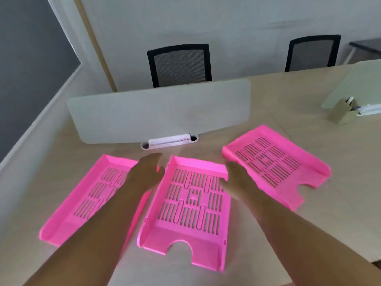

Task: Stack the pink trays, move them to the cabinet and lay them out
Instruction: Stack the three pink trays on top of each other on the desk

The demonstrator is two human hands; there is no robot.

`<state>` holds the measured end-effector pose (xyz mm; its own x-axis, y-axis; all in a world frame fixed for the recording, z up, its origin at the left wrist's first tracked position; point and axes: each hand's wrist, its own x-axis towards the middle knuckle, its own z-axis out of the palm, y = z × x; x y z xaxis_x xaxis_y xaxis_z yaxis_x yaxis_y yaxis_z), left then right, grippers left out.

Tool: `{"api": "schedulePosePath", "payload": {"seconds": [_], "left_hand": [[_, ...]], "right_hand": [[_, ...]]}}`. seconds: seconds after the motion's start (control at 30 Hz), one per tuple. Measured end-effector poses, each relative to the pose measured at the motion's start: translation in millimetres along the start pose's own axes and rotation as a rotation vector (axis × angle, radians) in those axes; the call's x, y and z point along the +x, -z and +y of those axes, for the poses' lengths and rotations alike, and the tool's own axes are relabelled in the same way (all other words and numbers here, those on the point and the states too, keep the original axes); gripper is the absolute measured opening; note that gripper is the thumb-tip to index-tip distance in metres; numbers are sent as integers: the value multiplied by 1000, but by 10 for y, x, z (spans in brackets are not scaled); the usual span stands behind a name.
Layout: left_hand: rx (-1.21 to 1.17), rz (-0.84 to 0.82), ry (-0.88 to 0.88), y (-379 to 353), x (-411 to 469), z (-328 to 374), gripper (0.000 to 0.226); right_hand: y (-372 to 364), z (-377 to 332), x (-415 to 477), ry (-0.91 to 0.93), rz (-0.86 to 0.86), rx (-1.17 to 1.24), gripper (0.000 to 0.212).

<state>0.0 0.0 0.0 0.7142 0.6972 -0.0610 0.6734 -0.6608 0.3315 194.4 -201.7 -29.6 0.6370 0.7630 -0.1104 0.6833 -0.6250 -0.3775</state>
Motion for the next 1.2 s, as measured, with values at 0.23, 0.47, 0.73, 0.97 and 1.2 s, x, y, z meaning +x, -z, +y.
{"api": "schedulePosePath", "payload": {"seconds": [0.23,0.47,0.73,0.97,1.2], "left_hand": [[71,-285,-11,-690,-362,-362,60],[125,-219,-61,-1109,-597,-503,73],[49,-222,77,-1362,-733,-349,82],[-57,-165,232,-1490,-795,5,84],[-61,-103,312,-1600,-806,211,81]], "right_hand": [[-759,42,-494,-231,-137,142,72],[-1126,101,-712,-216,-138,59,76],[-1036,368,-447,-70,-162,-62,80],[-845,628,-64,69,-224,-176,84],[-795,808,171,144,-246,-161,81]]}}
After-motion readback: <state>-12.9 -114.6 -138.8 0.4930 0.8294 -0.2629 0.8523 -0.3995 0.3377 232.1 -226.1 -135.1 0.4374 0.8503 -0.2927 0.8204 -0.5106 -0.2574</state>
